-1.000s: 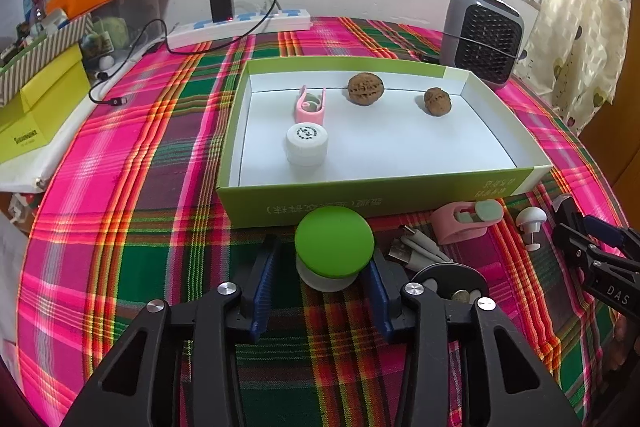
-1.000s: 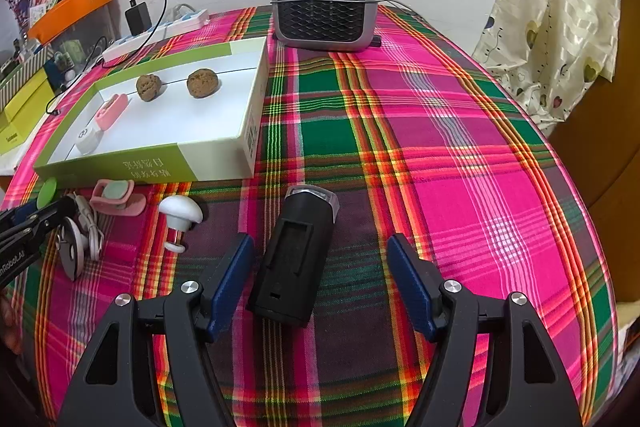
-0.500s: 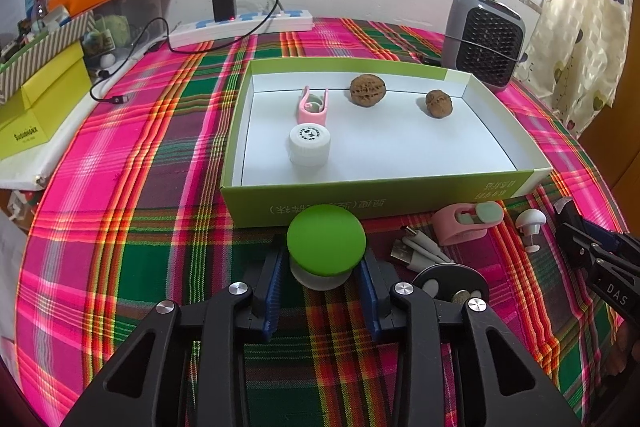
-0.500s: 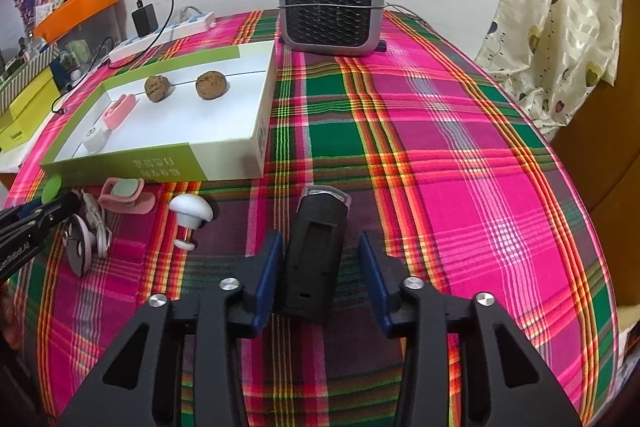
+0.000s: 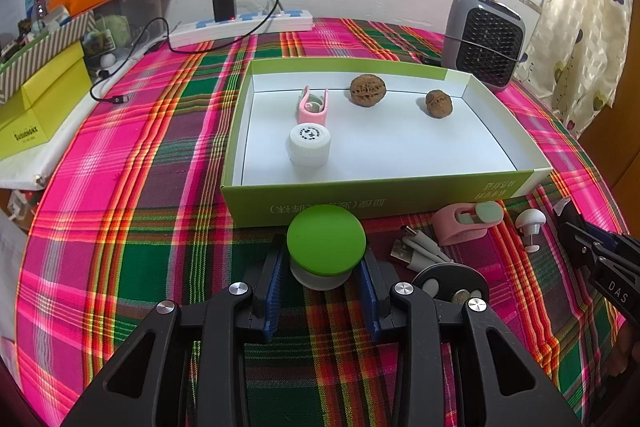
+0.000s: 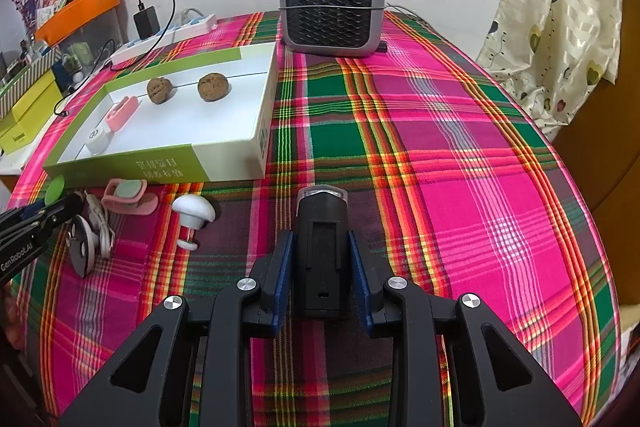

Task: Organize objects
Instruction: 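Close the right gripper on the black cylinder while the left grips the green-capped object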

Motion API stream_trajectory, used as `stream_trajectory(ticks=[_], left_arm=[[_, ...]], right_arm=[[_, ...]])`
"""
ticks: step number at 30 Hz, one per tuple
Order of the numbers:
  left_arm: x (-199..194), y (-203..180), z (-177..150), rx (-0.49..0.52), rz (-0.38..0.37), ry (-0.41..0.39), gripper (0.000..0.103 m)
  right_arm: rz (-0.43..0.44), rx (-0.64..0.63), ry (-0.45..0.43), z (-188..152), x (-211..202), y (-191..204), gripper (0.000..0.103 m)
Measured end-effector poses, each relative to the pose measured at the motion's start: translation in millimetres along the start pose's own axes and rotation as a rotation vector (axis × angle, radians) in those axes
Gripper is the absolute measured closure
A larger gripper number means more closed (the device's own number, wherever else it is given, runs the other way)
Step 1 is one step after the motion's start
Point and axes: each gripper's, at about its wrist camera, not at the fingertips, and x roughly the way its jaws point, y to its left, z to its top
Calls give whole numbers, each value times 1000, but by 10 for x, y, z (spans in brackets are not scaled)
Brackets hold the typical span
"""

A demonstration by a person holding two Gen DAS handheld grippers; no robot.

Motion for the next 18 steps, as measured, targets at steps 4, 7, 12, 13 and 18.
stream_trajectory(ticks=[4,7,12,13,18], left_arm=[[-10,1,-3,3,-2,2,73],[-32,7,0,3,-8,2,74],[-99,-6,24,15,-17,-13,88],[-86,-9,19,17,-21,-6,88],[-42,-8,9,14,-20,-11,88]], right_arm=[[9,2,-1,1,-4,-6,74],[29,9,-4,0,-20,-6,74],[41,-6,-20,18,-71,34,74],[42,-8,-23,24,-82,45,74],[45,-12,-19,18,-77,47,74]])
